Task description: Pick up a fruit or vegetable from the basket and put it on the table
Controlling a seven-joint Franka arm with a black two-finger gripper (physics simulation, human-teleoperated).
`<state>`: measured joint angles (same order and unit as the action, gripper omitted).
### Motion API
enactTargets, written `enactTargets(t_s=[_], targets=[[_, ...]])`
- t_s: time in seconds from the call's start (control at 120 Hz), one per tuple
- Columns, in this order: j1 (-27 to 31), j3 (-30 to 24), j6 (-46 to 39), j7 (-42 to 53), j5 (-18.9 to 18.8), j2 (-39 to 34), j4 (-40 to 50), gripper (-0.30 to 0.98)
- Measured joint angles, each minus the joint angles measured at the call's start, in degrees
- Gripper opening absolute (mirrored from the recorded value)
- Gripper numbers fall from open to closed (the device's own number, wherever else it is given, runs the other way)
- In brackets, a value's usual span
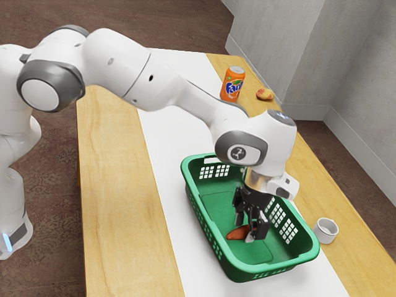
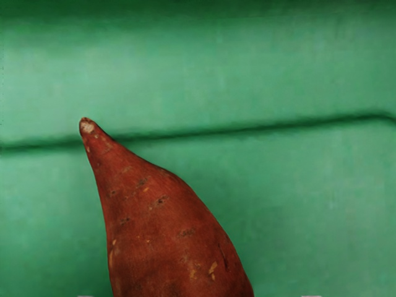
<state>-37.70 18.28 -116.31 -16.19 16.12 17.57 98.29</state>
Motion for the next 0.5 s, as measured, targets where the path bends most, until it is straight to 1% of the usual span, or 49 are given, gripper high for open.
enactTargets(t_s=[0.208,0.5], targets=[[0.7,0.0,-0.4,0.4,-0.1,0.0,0.0,0.38],[0.7,0.0,-0.7,0.8,0.1,0.6,0.0,0.37]])
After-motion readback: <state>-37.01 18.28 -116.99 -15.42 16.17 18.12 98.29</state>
